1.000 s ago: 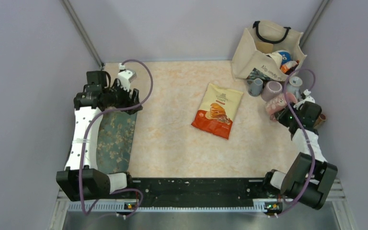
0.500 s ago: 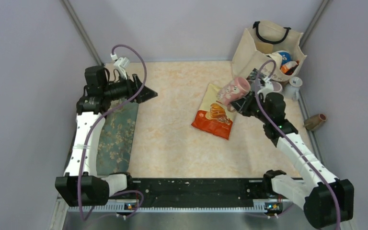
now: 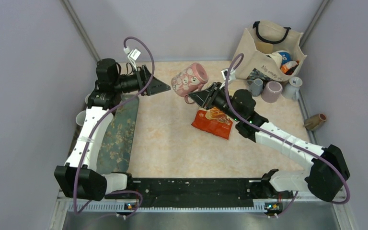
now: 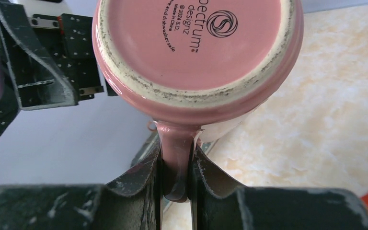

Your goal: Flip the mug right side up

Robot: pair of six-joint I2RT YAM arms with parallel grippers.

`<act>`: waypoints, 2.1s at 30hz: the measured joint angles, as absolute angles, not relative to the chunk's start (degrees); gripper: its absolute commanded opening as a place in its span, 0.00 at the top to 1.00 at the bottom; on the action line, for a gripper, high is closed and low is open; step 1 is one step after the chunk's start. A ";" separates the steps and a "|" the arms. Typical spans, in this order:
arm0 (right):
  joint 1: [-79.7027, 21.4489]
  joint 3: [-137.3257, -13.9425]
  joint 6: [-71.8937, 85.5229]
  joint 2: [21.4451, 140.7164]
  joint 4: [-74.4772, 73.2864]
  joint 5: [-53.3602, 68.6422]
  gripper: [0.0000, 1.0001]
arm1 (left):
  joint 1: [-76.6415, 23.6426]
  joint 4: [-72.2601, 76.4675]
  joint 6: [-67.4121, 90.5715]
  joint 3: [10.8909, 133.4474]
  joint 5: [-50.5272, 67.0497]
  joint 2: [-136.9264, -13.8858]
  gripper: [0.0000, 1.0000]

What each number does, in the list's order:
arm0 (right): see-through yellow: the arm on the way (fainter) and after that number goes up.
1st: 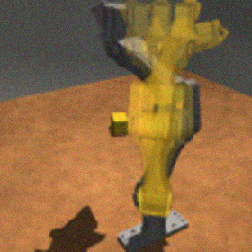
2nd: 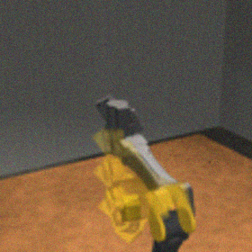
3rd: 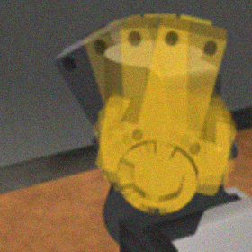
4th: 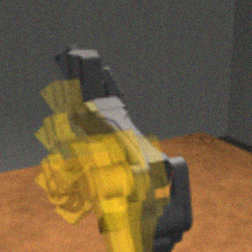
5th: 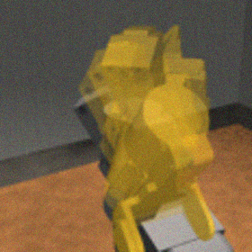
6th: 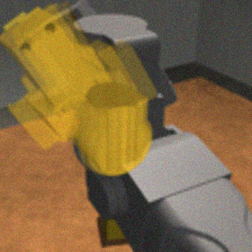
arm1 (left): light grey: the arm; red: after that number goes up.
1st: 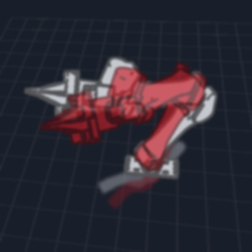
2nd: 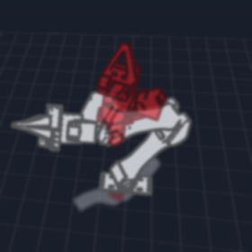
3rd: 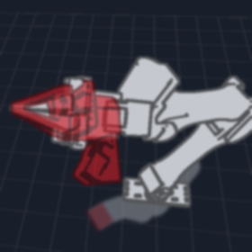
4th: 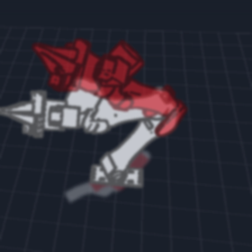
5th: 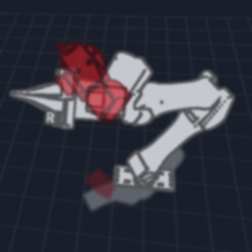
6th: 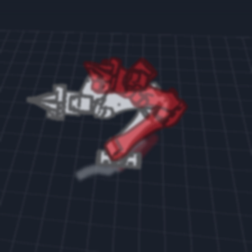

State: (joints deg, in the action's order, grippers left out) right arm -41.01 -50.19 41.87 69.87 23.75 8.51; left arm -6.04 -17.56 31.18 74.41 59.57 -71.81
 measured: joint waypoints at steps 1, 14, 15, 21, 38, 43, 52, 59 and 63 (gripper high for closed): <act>-41.54 -50.52 42.13 70.57 24.69 8.43 1.00 | -6.04 -17.06 32.03 74.32 59.57 -72.10 0.26; -44.93 -52.64 46.28 74.87 34.50 7.05 1.00 | -6.11 -9.74 40.58 74.24 61.58 -72.99 0.31; -45.19 -52.73 46.57 75.05 35.20 7.07 1.00 | -6.11 -8.86 41.36 74.24 61.80 -73.17 0.33; -47.05 -55.09 48.53 78.00 39.07 7.60 1.00 | -6.31 -1.80 47.35 74.24 62.70 -73.67 0.55; -48.03 -58.11 56.25 84.93 39.00 5.17 0.35 | -6.87 -9.04 37.30 78.04 57.78 -73.21 1.00; -48.71 -58.59 51.75 84.95 27.42 2.72 0.07 | -6.61 -27.42 19.90 78.72 41.15 -73.52 1.00; -48.71 -60.58 45.84 85.19 12.82 2.96 0.04 | -4.69 -44.27 -4.89 74.50 16.40 -75.16 1.00; -48.71 -65.93 36.34 84.77 2.72 0.84 0.03 | 2.76 -55.66 -21.93 71.07 8.34 -76.01 1.00; -48.71 -66.11 31.68 82.91 -1.04 -2.07 0.01 | 7.86 -58.17 -28.69 69.52 4.01 -76.97 1.00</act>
